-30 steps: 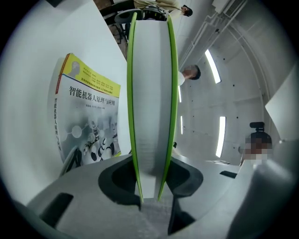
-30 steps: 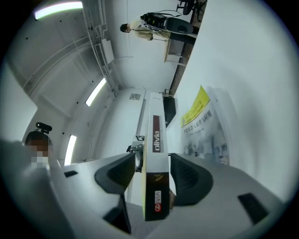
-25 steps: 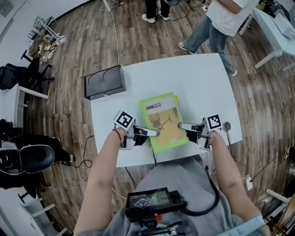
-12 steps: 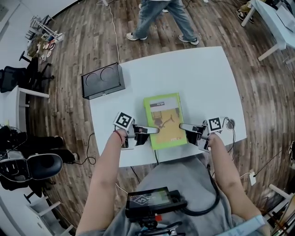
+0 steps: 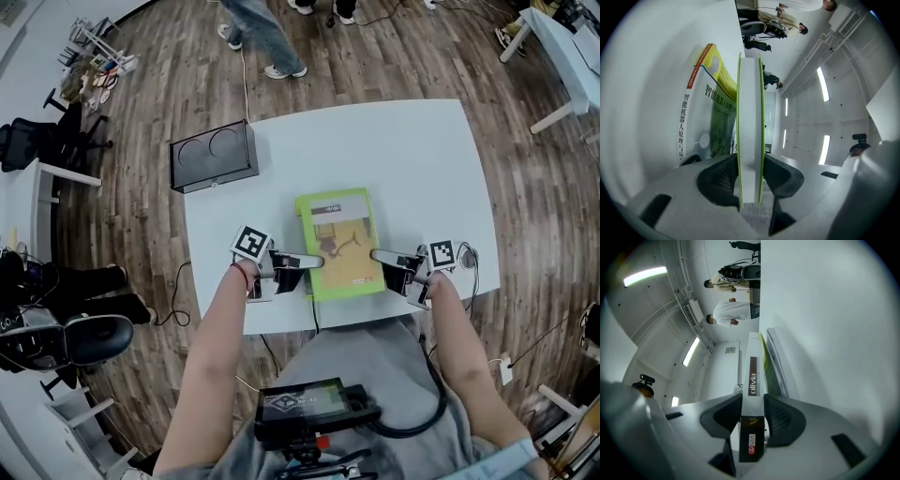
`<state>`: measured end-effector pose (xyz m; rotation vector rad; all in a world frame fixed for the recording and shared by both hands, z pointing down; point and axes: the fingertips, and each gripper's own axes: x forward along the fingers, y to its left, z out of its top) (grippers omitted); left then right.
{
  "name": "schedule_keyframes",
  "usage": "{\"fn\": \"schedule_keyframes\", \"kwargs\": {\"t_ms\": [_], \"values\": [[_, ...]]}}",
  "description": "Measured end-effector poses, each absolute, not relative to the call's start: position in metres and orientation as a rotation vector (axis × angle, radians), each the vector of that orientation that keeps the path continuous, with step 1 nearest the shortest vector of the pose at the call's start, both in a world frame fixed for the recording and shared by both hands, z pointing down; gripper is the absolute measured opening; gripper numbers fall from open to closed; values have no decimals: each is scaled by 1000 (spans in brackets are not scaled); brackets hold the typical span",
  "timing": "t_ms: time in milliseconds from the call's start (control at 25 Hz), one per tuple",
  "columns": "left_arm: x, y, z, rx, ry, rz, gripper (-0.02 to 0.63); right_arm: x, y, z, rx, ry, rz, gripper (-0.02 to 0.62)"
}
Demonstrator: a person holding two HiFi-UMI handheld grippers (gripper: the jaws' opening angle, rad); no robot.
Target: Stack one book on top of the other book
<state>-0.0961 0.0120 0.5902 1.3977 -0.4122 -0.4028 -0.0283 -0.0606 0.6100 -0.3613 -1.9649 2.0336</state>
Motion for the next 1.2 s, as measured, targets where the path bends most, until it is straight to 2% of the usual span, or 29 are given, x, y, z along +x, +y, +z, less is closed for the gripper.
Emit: {"fn": "schedule_keyframes", "kwargs": {"t_ms": [600,960,1200], "values": [[-148,53,539,1480,-538,-612,150,-26,-64,628,-225,-2011,1989,153],[-143,44,492,1594,-526,-799,150,-28,-66,629,-186,-2055,1784,153],[-128,51,479,1638,-507,-813,150,-29,-64,618,-131,-2040,1708,153]]}}
